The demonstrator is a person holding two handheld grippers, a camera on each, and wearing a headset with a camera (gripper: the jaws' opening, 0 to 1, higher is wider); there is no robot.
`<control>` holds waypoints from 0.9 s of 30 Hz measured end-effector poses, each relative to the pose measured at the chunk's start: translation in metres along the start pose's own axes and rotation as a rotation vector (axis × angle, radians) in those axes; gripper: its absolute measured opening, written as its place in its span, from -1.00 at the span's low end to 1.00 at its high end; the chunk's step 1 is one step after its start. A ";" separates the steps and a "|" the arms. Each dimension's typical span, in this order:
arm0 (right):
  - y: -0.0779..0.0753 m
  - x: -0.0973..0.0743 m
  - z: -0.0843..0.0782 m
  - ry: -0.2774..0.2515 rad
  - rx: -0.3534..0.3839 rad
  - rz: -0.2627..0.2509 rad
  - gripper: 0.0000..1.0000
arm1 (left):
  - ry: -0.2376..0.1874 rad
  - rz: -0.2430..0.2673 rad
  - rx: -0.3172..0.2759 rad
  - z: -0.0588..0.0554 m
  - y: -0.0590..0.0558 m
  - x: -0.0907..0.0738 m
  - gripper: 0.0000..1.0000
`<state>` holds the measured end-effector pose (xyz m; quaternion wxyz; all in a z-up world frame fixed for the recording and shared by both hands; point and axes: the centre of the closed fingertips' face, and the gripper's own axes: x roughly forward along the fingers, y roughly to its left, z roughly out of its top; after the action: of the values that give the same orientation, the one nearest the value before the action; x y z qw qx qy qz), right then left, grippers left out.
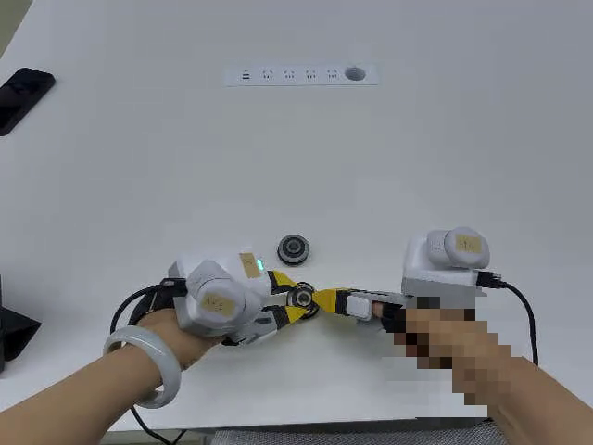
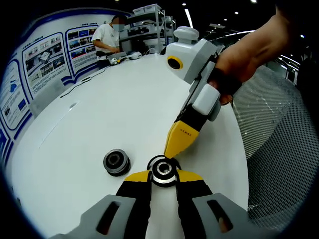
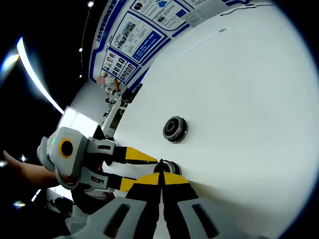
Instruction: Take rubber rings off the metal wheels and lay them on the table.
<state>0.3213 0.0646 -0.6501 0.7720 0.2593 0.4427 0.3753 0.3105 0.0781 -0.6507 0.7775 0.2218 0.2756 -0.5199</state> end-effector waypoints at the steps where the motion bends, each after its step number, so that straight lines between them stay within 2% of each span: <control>1: 0.000 0.000 0.000 0.000 0.001 0.002 -0.96 | -0.001 0.002 -0.004 -0.001 0.001 0.000 -0.60; 6: 0.002 0.000 0.000 0.002 0.000 0.005 -0.96 | -0.009 0.011 -0.014 -0.004 0.002 -0.003 -0.48; 27: 0.016 -0.005 0.000 -0.015 0.010 0.049 -0.96 | -0.007 0.050 -0.049 -0.019 0.004 -0.014 -0.33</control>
<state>0.3136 0.0697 -0.6361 0.7645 0.2766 0.4323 0.3899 0.3062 0.1007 -0.6554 0.7963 0.2078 0.2799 -0.4943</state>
